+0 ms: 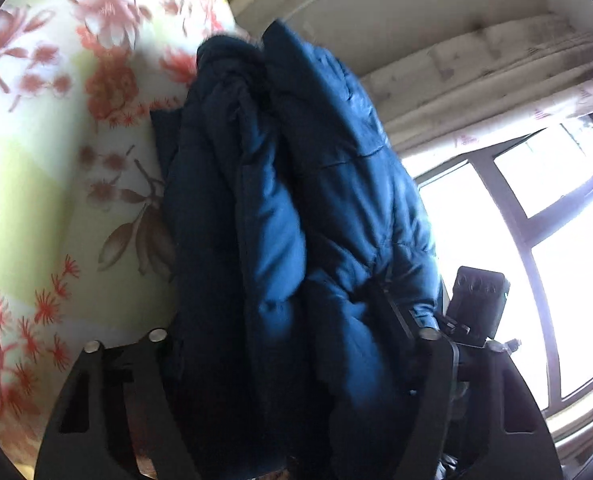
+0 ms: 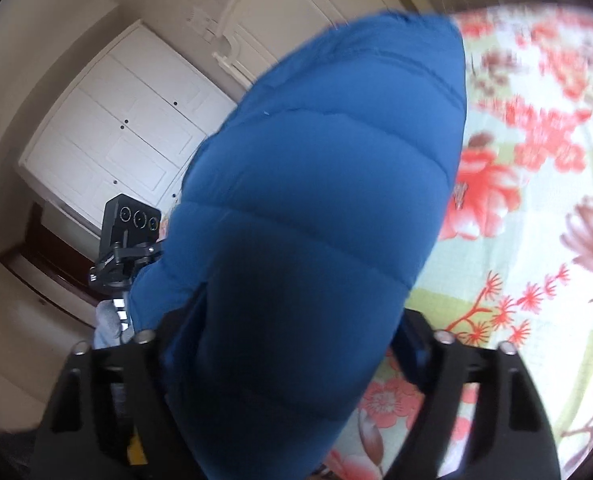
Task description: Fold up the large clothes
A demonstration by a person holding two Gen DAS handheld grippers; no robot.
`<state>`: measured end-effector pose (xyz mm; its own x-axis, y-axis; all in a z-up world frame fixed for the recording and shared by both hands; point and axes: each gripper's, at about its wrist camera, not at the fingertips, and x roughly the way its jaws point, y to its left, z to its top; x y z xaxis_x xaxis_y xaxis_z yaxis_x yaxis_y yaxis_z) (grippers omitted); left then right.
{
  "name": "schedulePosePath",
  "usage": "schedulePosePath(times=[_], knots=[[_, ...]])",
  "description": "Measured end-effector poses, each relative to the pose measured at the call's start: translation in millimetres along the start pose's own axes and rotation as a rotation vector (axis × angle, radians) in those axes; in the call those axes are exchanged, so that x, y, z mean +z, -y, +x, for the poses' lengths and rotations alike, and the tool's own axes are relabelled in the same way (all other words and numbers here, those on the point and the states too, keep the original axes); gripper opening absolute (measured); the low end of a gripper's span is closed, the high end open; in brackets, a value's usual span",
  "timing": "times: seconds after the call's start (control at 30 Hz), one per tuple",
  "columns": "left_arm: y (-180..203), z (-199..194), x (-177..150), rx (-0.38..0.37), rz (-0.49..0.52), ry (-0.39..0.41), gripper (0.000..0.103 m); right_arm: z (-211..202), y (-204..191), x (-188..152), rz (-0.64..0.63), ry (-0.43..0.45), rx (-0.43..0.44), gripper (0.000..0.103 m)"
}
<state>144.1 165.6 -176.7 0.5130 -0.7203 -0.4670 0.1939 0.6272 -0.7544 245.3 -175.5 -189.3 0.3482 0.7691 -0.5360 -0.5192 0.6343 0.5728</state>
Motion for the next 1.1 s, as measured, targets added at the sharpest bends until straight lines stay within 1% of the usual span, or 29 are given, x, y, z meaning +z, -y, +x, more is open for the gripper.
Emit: schedulePosePath(times=[0.03,0.07,0.13,0.17,0.23,0.33,0.43,0.53,0.57,0.63,0.67,0.7,0.73,0.77,0.8,0.83,0.87,0.9,0.93,0.97,1.0,1.03,1.07,1.1], knots=[[5.1,-1.2,-2.7,0.011,0.016,0.027,0.056,-2.9,-6.9,0.2,-0.031,0.027,-0.021,0.065],[15.9,-0.8,-3.8,0.035,0.043,0.052,0.054,-6.0,-12.1,2.4,-0.052,0.046,-0.039,0.063],[35.8,4.8,1.9,0.025,0.068,0.085,0.050,-15.0,-23.3,11.3,-0.106,0.095,-0.087,0.057],[45.0,9.1,7.1,0.015,0.078,0.098,0.050,-26.7,-26.9,21.4,-0.137,0.136,-0.109,0.057],[63.3,24.1,24.1,-0.019,0.094,0.116,0.050,-45.7,-19.9,35.9,-0.134,0.173,-0.116,0.057],[92.9,65.5,62.0,-0.046,0.121,0.127,0.050,-73.9,-3.1,73.9,-0.160,0.244,-0.179,0.056],[113.0,125.9,111.8,-0.070,0.112,0.105,0.050,-92.0,30.4,125.4,-0.168,0.262,-0.241,0.056],[119.4,180.1,146.6,-0.074,0.076,0.076,0.050,-103.4,72.2,175.4,-0.157,0.256,-0.311,0.056],[119.2,196.1,153.8,-0.068,0.068,0.068,0.050,-110.0,87.0,182.5,-0.146,0.251,-0.320,0.056],[116.3,228.0,163.0,-0.044,0.048,0.041,0.050,-109.8,121.9,203.3,-0.100,0.222,-0.330,0.057],[99.7,243.2,161.5,-0.017,0.022,0.009,0.050,-107.5,139.2,206.8,-0.074,0.205,-0.333,0.057],[93.7,259.8,160.5,0.012,0.006,-0.019,0.050,-98.5,162.7,209.2,-0.036,0.169,-0.343,0.058],[83.3,275.5,155.1,0.029,-0.006,-0.038,0.058,-91.1,178.9,206.4,-0.015,0.137,-0.354,0.061],[78.4,277.4,152.2,0.006,-0.004,-0.024,0.061,-75.6,199.9,198.0,0.018,0.093,-0.367,0.066],[76.3,278.3,150.2,-0.008,0.002,-0.017,0.064,-76.0,214.3,189.2,0.048,0.120,-0.333,0.074],[77.0,277.5,148.9,-0.009,0.018,-0.016,0.066,-81.3,223.7,179.8,0.081,0.157,-0.280,0.079],[76.4,274.8,147.5,-0.005,0.027,-0.023,0.069,-82.7,225.6,175.6,0.097,0.169,-0.267,0.081],[76.4,273.3,147.9,0.008,0.037,-0.025,0.076,-84.7,224.1,172.1,0.115,0.178,-0.286,0.086],[78.1,272.0,148.6,0.026,0.050,-0.022,0.080,-88.5,218.8,169.5,0.132,0.192,-0.326,0.091],[79.7,270.4,148.7,0.045,0.064,-0.013,0.083,-91.6,217.8,169.8,0.140,0.207,-0.352,0.091],[81.1,268.5,148.2,0.065,0.073,0.001,0.088,-96.0,208.1,166.8,0.142,0.228,-0.399,0.091],[80.6,265.8,147.4,0.089,0.084,0.019,0.089,-99.5,191.0,164.9,0.129,0.269,-0.498,0.091],[85.6,259.4,144.9,0.118,0.111,0.052,0.090,-99.2,181.7,162.5,0.103,0.301,-0.546,0.091],[90.0,254.3,143.3,0.142,0.129,0.078,0.090,-97.6,165.6,161.6,0.056,0.335,-0.564,0.092]])
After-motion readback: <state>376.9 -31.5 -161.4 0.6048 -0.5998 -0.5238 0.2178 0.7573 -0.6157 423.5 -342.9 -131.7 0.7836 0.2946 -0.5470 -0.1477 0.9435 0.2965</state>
